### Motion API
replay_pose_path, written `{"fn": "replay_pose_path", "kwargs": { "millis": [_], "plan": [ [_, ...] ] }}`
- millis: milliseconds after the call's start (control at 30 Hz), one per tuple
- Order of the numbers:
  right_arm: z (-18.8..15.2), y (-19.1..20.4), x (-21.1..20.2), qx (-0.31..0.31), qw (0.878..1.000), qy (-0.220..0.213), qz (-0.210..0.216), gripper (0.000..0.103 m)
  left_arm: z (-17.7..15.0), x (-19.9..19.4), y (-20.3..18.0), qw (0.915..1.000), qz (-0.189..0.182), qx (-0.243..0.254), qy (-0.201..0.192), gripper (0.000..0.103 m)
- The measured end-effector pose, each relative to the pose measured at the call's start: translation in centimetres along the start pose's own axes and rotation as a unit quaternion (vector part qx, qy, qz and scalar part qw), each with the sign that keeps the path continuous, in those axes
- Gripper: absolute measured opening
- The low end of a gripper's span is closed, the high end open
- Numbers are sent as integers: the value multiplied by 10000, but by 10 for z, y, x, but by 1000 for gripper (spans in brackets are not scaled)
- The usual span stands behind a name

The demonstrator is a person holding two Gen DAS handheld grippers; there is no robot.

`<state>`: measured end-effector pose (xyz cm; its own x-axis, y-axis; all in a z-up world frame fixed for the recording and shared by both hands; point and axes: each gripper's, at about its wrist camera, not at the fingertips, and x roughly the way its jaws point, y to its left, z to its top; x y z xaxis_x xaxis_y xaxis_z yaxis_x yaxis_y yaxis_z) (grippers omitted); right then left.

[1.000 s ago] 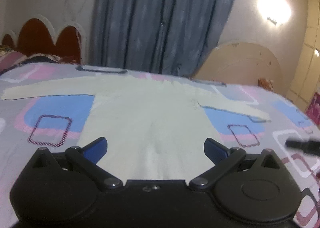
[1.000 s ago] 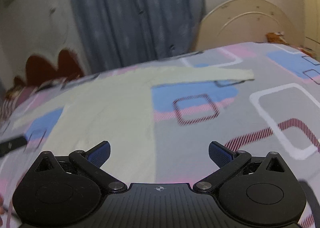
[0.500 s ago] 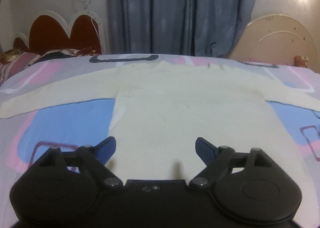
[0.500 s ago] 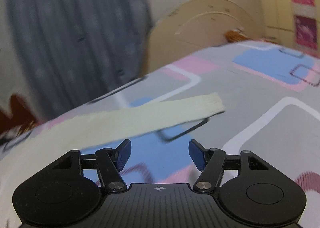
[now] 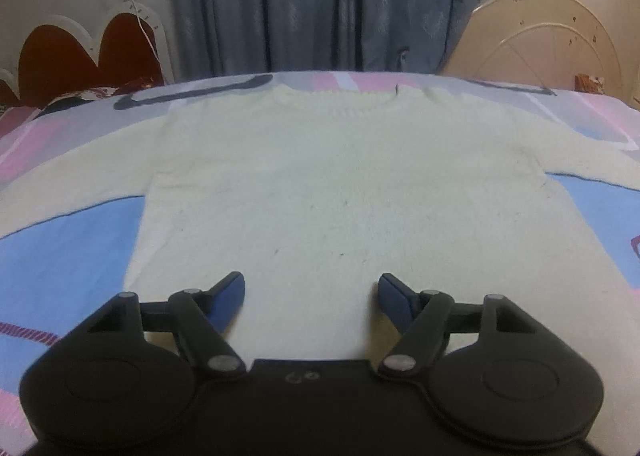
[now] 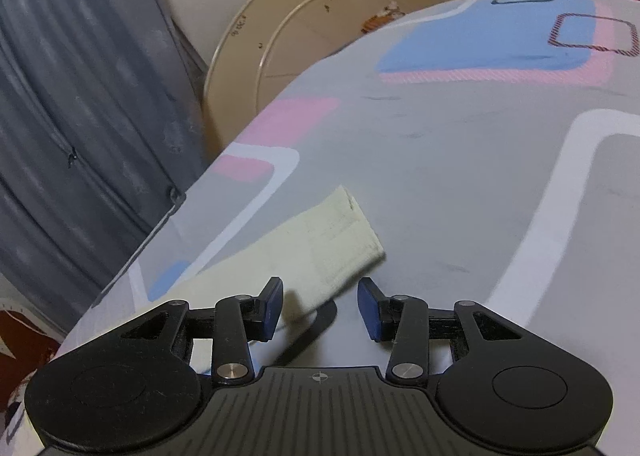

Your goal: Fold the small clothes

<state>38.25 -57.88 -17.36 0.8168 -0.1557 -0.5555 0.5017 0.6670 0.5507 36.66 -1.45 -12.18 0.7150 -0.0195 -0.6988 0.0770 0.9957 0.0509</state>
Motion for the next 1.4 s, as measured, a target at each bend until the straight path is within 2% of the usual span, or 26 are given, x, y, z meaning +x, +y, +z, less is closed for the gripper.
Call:
{"fn": "replay_pose_path", "kwargs": {
  "millis": [33,67,100,167,233,267,300,367,433,567,600,733,767,833,900,1067,1167,1233,1300,1400],
  "plan": [
    [1,0,2,-21,10000,2,21,39,1,3,-1,10000,5,4,-7,72],
    [2,1,5,-73,10000,33,4,18,3,5,-1,10000,14,12,-10,72],
    [4,2,9,-152,9998,147,-48,2,5,6,-2,10000,18,21,-26,72],
    [9,5,6,-343,9993,104,-46,1,9,7,-1,9999,39,41,-112,71],
    [10,13,-5,-883,9956,-316,-55,1,13,9,-2,9998,34,89,-152,71],
    [10,11,6,-1038,9938,-100,-374,1,14,11,-2,9999,25,99,-132,71],
    [9,4,16,-863,9952,144,-437,1,16,13,0,9999,3,86,-109,70],
    [13,14,14,-1060,9934,41,-447,1,20,15,3,9999,-76,78,-122,69],
    [11,29,8,-1266,9914,-65,-327,1,23,17,9,9999,-125,63,-88,68],
    [-8,84,3,-1931,9811,-134,49,1,30,22,21,9997,-225,-54,-54,63],
    [-18,106,2,-2128,9768,-123,226,1,33,22,24,9996,-257,-72,-64,58],
    [-75,192,-1,-2825,9543,37,978,1,47,25,40,9988,-394,-243,-154,54],
    [-95,217,-4,-3004,9461,107,1204,1,50,26,44,9985,-438,-296,-175,52],
    [-131,255,-11,-3276,9314,236,1566,1,55,29,52,9975,-575,-384,-151,41],
    [-173,291,-21,-3673,9097,353,1908,1,57,30,59,9964,-675,-498,-135,36],
    [-267,347,-31,-4457,8568,666,2504,1,54,29,84,9917,-868,-942,-137,36],
    [-301,361,-29,-4568,8418,933,2719,1,51,31,95,9892,-972,-1089,-86,43],
    [-313,368,-17,-4820,8282,1097,2641,2,50,33,97,9879,-1067,-1119,-77,54],
    [-312,369,-24,-4954,8243,946,2573,3,53,34,95,9866,-1161,-1131,-165,58],
    [-296,351,-36,-4716,8400,821,2554,4,62,42,85,9811,-1499,-1208,-220,56]
  ]
}}
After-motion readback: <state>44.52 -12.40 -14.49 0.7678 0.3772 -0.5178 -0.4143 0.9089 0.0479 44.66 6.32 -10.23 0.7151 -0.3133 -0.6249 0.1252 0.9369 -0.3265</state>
